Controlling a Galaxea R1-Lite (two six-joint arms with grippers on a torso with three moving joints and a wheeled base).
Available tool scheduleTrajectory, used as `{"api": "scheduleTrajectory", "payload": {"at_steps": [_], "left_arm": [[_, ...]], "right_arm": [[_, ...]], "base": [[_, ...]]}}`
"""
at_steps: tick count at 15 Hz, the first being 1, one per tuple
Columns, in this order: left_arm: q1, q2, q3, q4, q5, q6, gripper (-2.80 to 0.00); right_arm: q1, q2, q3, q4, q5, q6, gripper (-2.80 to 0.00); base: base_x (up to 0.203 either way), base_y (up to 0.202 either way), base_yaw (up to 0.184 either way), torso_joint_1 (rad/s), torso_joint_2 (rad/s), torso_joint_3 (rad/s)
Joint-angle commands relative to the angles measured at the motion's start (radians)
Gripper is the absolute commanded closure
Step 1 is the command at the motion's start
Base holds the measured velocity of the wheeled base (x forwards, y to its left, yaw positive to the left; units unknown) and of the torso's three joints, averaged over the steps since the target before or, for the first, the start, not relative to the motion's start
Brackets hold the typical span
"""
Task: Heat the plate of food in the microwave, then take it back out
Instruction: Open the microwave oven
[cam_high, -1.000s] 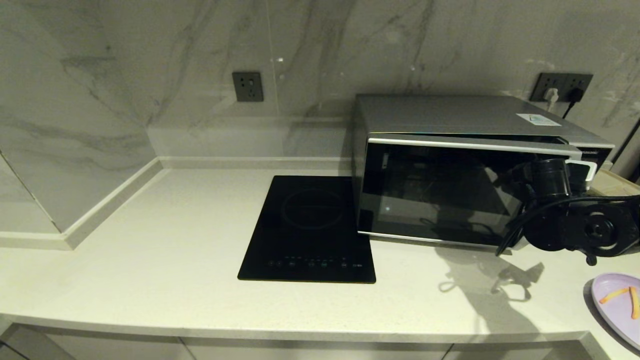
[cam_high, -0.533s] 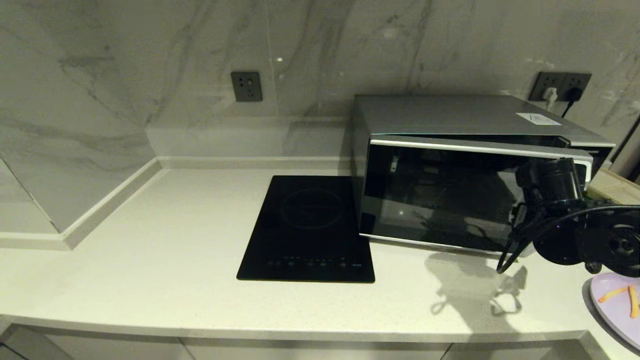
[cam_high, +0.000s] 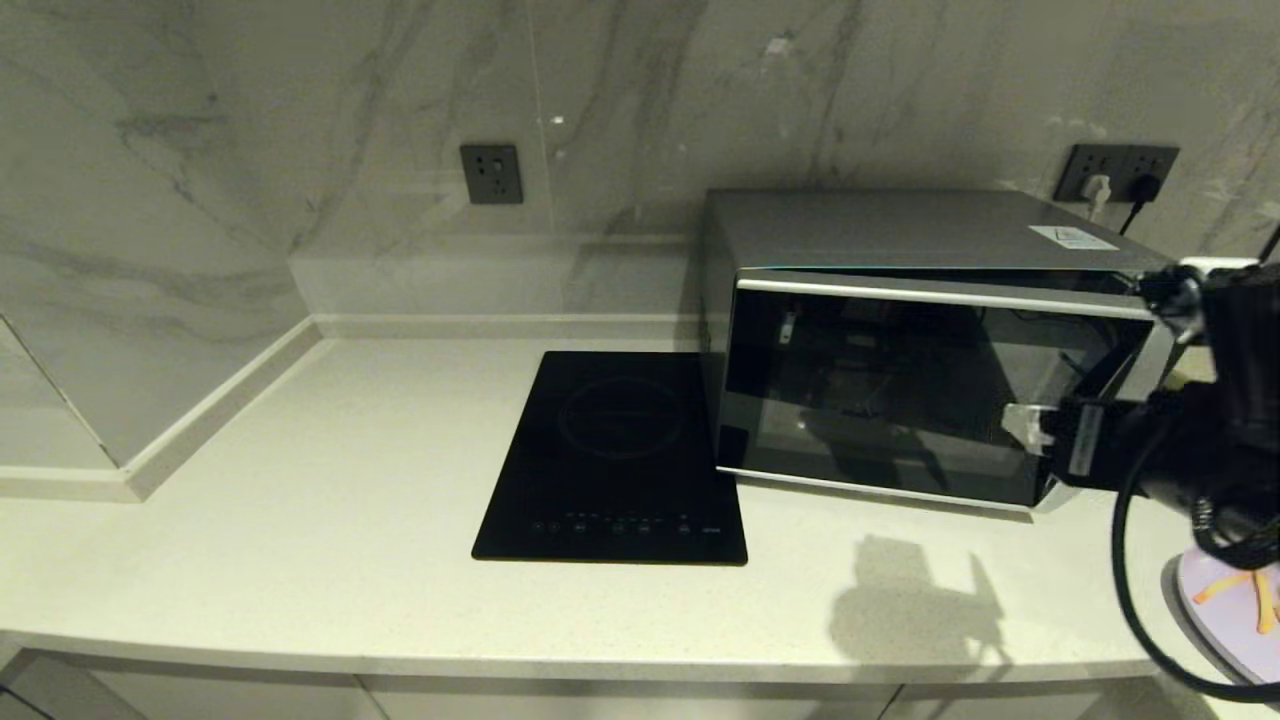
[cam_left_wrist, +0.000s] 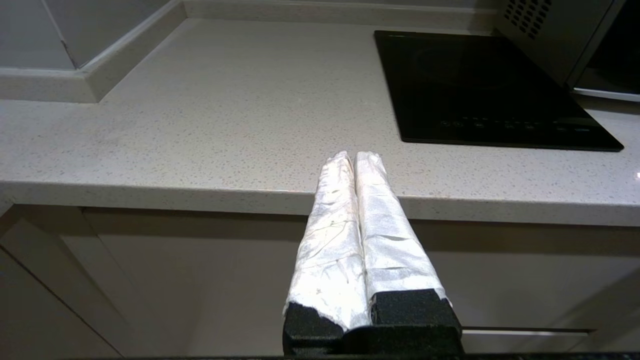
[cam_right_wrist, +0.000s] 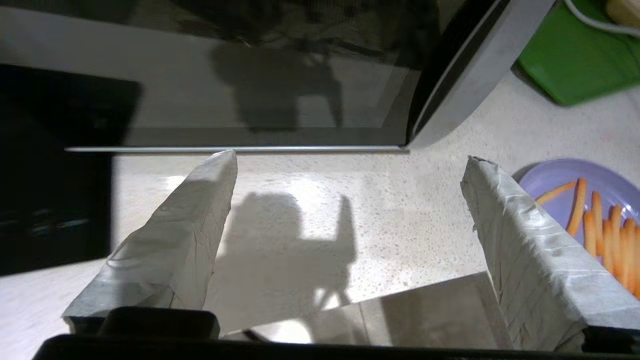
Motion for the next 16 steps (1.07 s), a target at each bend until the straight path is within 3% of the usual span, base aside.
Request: {"api": "scheduleTrajectory", "payload": {"at_steps": [1, 3, 8, 9, 10, 13, 16], "left_arm": [[0.000, 0.000, 0.000, 0.000, 0.000, -0.001, 0.00], [0.000, 0.000, 0.000, -0.001, 0.000, -0.001, 0.00], [0.000, 0.000, 0.000, 0.000, 0.000, -0.001, 0.00], [0.000, 0.000, 0.000, 0.000, 0.000, -0.001, 0.00], [0.000, 0.000, 0.000, -0.001, 0.000, -0.001, 0.00], [0.000, 0.000, 0.000, 0.000, 0.000, -0.001, 0.00], [0.000, 0.000, 0.000, 0.000, 0.000, -0.001, 0.00]], "right_arm": [[-0.029, -0.097, -0.191, 0.219, 0.034, 0.001, -2.80], [-0.132, -0.068, -0.323, 0.304, 0.086, -0.004, -2.80], [-0.203, 0.086, -0.588, 0.453, 0.140, 0.000, -2.80], [-0.206, 0.089, -0.617, 0.499, 0.174, 0.003, -0.27], [-0.206, 0.089, -0.624, 0.509, 0.184, 0.004, 0.00], [-0.209, 0.103, -0.671, 0.512, 0.189, 0.003, 0.00], [-0.273, 0.164, -0.793, 0.570, 0.254, 0.008, 0.00]], "base": [[0.000, 0.000, 0.000, 0.000, 0.00, 0.000], [0.000, 0.000, 0.000, 0.000, 0.00, 0.000], [0.000, 0.000, 0.000, 0.000, 0.00, 0.000], [0.000, 0.000, 0.000, 0.000, 0.00, 0.000], [0.000, 0.000, 0.000, 0.000, 0.00, 0.000], [0.000, 0.000, 0.000, 0.000, 0.00, 0.000], [0.000, 0.000, 0.000, 0.000, 0.00, 0.000]]}}
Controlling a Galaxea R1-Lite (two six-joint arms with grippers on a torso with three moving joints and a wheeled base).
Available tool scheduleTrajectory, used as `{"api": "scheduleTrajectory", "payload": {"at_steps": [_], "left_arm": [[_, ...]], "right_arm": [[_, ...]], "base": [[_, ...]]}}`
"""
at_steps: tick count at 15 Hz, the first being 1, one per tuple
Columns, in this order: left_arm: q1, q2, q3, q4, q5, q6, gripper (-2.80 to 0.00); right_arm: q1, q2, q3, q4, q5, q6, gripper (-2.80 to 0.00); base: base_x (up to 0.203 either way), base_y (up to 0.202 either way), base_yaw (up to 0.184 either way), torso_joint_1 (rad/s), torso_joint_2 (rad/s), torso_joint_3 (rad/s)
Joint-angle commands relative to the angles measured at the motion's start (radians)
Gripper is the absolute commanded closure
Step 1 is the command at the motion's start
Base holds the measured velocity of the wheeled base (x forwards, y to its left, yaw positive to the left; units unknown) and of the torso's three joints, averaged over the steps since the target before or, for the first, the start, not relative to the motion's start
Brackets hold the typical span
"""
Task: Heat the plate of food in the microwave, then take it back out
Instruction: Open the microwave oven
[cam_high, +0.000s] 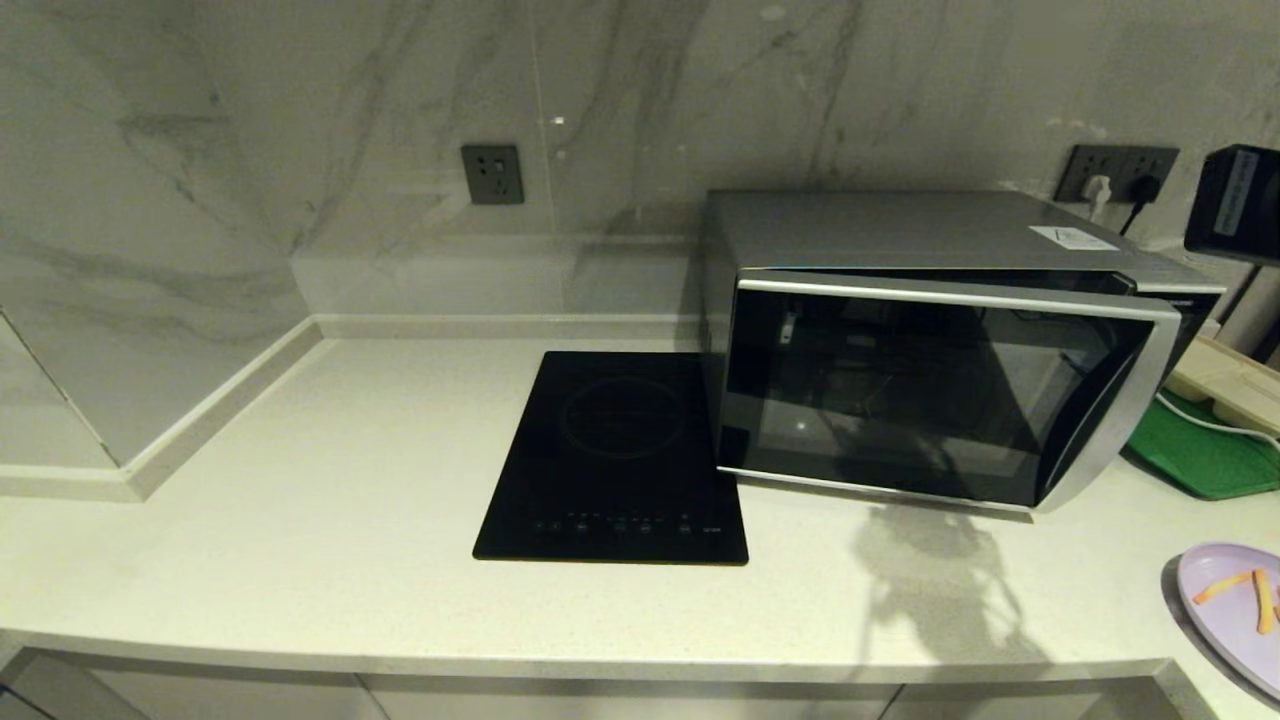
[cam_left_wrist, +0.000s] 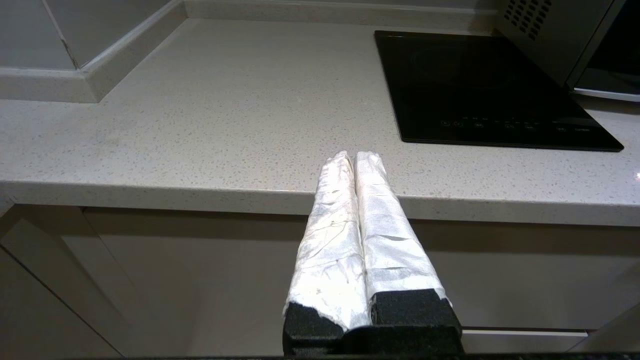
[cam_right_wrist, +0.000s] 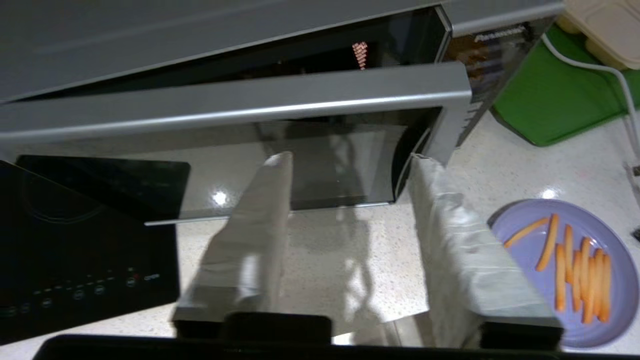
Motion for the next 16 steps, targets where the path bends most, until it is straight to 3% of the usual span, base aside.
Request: {"api": "scheduleTrajectory", "payload": {"at_steps": [1, 5, 11, 16], "left_arm": [[0.000, 0.000, 0.000, 0.000, 0.000, -0.001, 0.00], [0.000, 0.000, 0.000, 0.000, 0.000, -0.001, 0.00], [0.000, 0.000, 0.000, -0.001, 0.000, -0.001, 0.00], [0.000, 0.000, 0.000, 0.000, 0.000, -0.001, 0.00]], "right_arm": [[-0.054, 0.081, -0.113, 0.062, 0.047, 0.025, 0.00], [-0.180, 0.263, -0.310, 0.245, 0.228, 0.103, 0.00], [-0.248, 0.340, -0.317, 0.092, 0.372, 0.185, 0.00], [-0.281, 0.389, -0.317, 0.036, 0.383, 0.186, 0.00]], "base": [[0.000, 0.000, 0.000, 0.000, 0.00, 0.000], [0.000, 0.000, 0.000, 0.000, 0.00, 0.000], [0.000, 0.000, 0.000, 0.000, 0.00, 0.000], [0.000, 0.000, 0.000, 0.000, 0.00, 0.000]]}}
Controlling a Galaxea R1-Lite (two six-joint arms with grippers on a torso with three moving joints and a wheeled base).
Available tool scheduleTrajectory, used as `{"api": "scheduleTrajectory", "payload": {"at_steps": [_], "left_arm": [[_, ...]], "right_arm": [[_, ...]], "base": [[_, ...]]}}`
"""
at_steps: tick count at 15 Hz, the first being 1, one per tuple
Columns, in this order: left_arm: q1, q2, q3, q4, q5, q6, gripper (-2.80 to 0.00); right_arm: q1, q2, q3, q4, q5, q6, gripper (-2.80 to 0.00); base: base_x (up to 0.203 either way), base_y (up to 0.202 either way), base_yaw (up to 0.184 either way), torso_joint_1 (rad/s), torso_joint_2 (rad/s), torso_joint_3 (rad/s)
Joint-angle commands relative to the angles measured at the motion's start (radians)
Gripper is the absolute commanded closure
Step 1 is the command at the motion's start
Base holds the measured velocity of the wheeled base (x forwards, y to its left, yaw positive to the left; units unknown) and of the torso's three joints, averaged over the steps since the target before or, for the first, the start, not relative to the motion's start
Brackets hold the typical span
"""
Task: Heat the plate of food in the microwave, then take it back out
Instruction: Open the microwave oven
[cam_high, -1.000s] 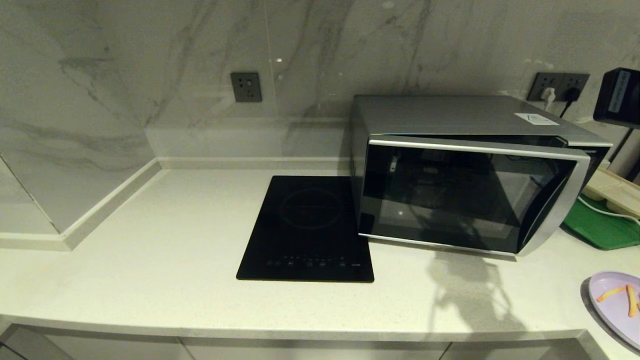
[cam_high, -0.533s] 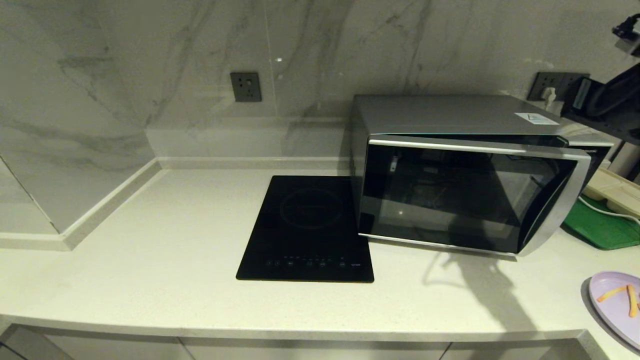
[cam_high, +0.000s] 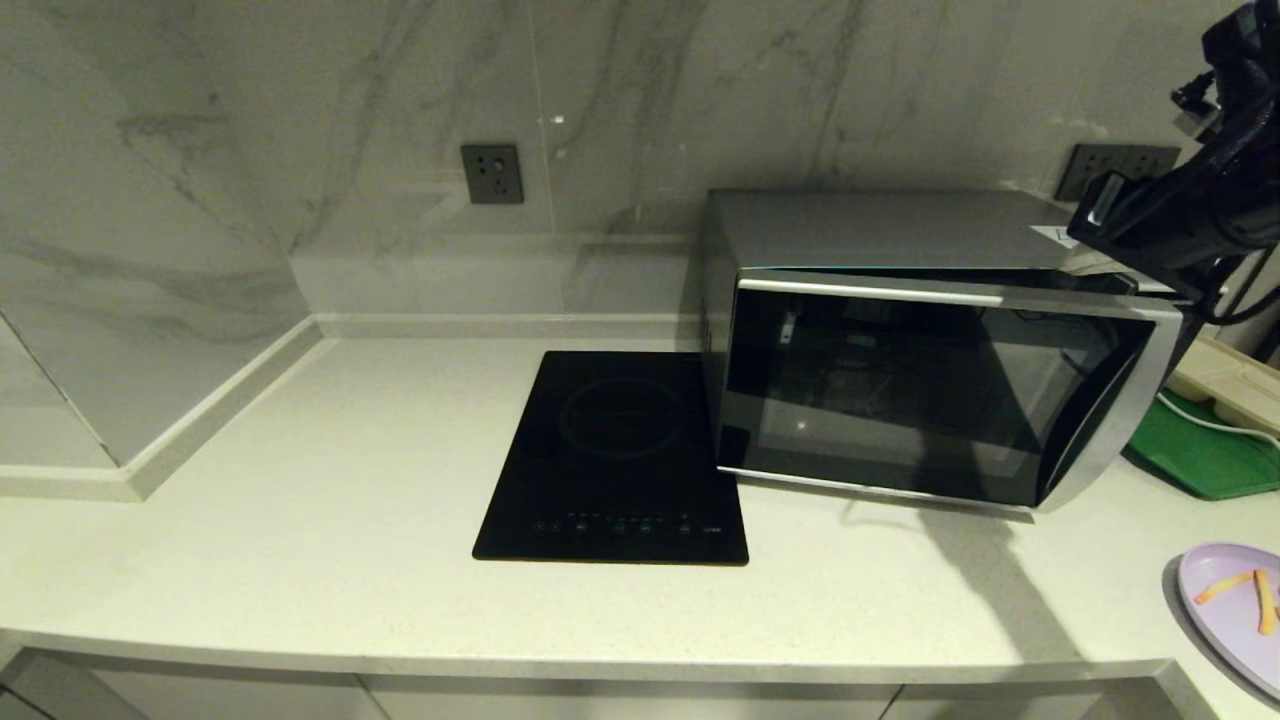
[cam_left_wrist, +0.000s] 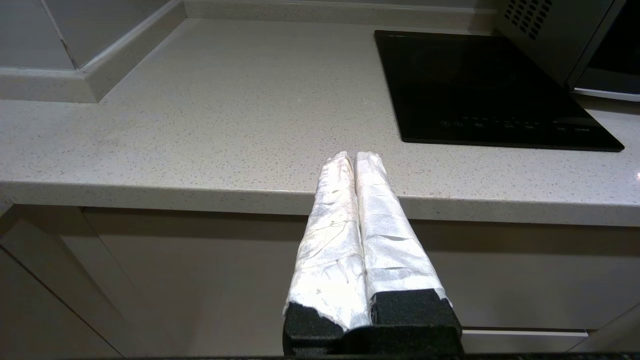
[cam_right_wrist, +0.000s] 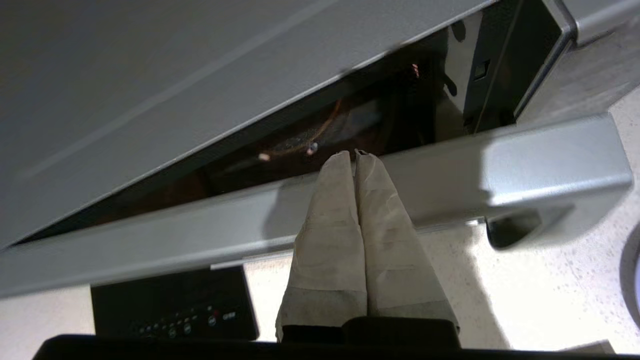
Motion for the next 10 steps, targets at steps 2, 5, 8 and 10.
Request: {"api": "scheduleTrajectory", "payload": {"at_steps": [2, 5, 8, 10], "left_arm": [[0.000, 0.000, 0.000, 0.000, 0.000, 0.000, 0.00], [0.000, 0.000, 0.000, 0.000, 0.000, 0.000, 0.00], [0.000, 0.000, 0.000, 0.000, 0.000, 0.000, 0.00], [0.000, 0.000, 0.000, 0.000, 0.000, 0.000, 0.00]], "right_arm": [[-0.027, 0.043, 0.000, -0.043, 0.000, 0.002, 0.00], [-0.043, 0.074, 0.002, -0.059, 0.002, 0.003, 0.00], [-0.064, 0.090, 0.002, -0.058, 0.005, 0.003, 0.00], [-0.069, 0.084, 0.007, -0.053, 0.006, 0.003, 0.00]], "base": [[0.000, 0.000, 0.000, 0.000, 0.00, 0.000], [0.000, 0.000, 0.000, 0.000, 0.00, 0.000], [0.000, 0.000, 0.000, 0.000, 0.00, 0.000], [0.000, 0.000, 0.000, 0.000, 0.00, 0.000]]}}
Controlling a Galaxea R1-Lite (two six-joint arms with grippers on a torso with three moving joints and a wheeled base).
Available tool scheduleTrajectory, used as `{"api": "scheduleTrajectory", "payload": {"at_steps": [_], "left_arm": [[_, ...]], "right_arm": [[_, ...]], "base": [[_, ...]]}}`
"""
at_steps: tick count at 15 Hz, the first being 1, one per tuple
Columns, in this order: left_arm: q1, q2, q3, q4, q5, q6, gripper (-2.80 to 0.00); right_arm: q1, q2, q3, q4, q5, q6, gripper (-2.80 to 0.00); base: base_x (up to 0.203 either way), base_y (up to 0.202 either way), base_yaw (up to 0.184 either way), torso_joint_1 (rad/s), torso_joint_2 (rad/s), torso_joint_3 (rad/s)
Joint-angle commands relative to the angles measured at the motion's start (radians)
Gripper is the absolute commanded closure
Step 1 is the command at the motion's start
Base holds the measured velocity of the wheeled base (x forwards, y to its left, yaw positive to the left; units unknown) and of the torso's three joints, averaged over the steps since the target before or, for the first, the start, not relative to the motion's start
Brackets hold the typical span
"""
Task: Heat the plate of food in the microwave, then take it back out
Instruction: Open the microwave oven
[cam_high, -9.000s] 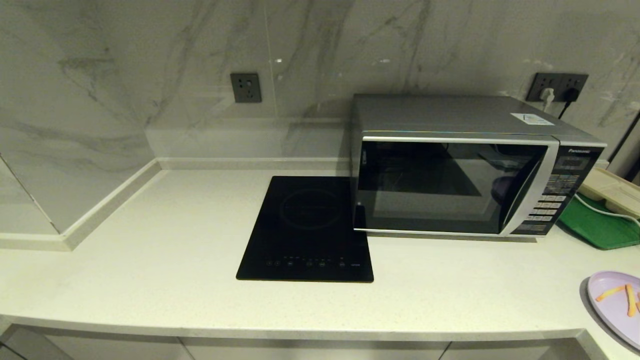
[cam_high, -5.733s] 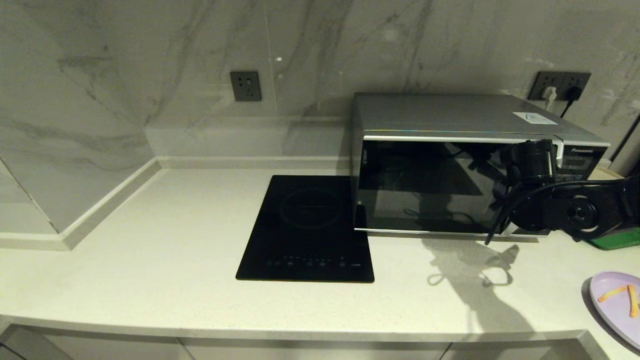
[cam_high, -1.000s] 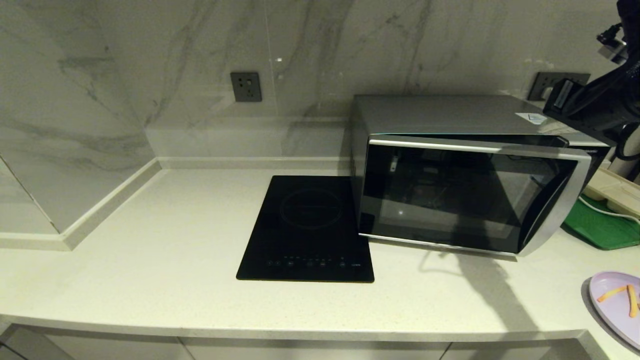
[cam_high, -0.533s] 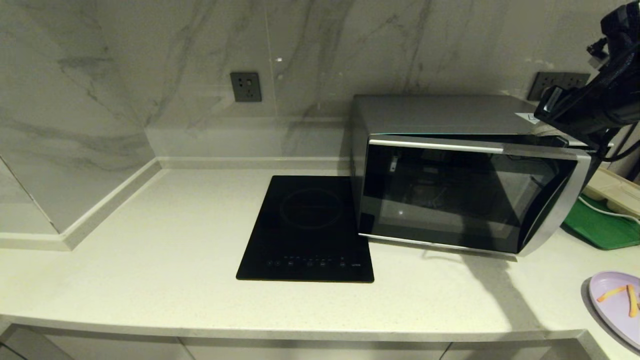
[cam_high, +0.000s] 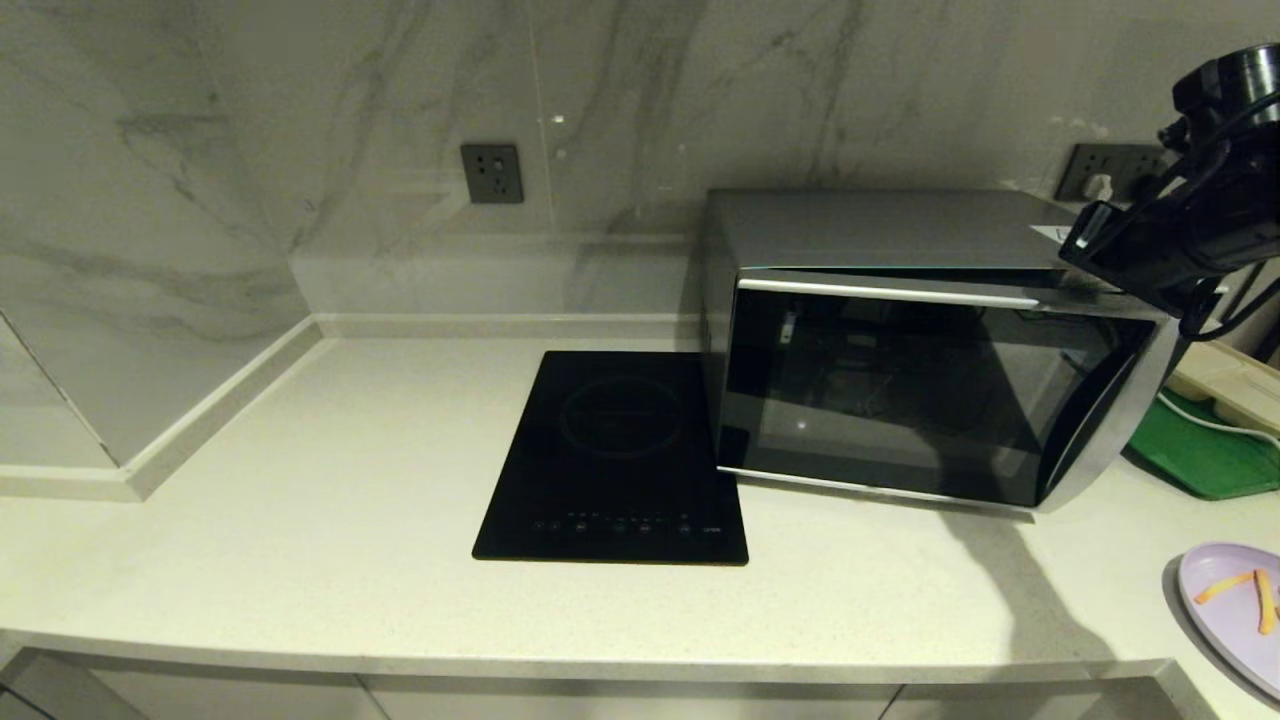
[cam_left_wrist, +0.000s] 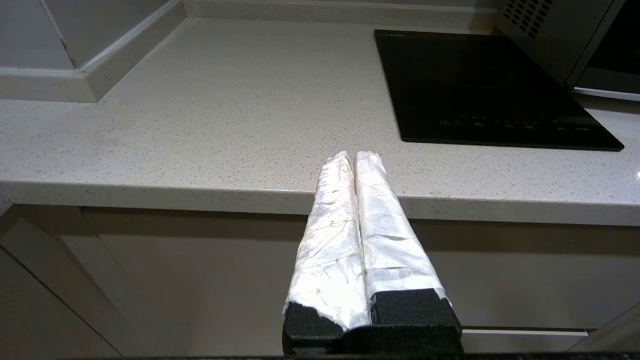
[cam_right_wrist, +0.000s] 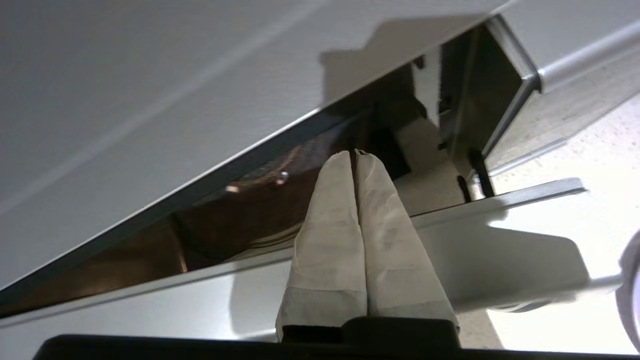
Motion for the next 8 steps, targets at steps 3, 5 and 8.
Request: {"api": "scheduleTrajectory", "payload": {"at_steps": [3, 5, 8], "left_arm": [[0.000, 0.000, 0.000, 0.000, 0.001, -0.001, 0.00], [0.000, 0.000, 0.000, 0.000, 0.001, -0.001, 0.00], [0.000, 0.000, 0.000, 0.000, 0.001, -0.001, 0.00]], "right_arm": [[-0.009, -0.050, 0.013, 0.063, 0.046, -0.002, 0.00], [-0.007, -0.099, 0.012, 0.174, 0.105, -0.022, 0.00], [-0.007, -0.154, 0.016, 0.326, 0.127, -0.041, 0.00]], "base": [[0.000, 0.000, 0.000, 0.000, 0.00, 0.000], [0.000, 0.000, 0.000, 0.000, 0.00, 0.000], [0.000, 0.000, 0.000, 0.000, 0.00, 0.000]]}}
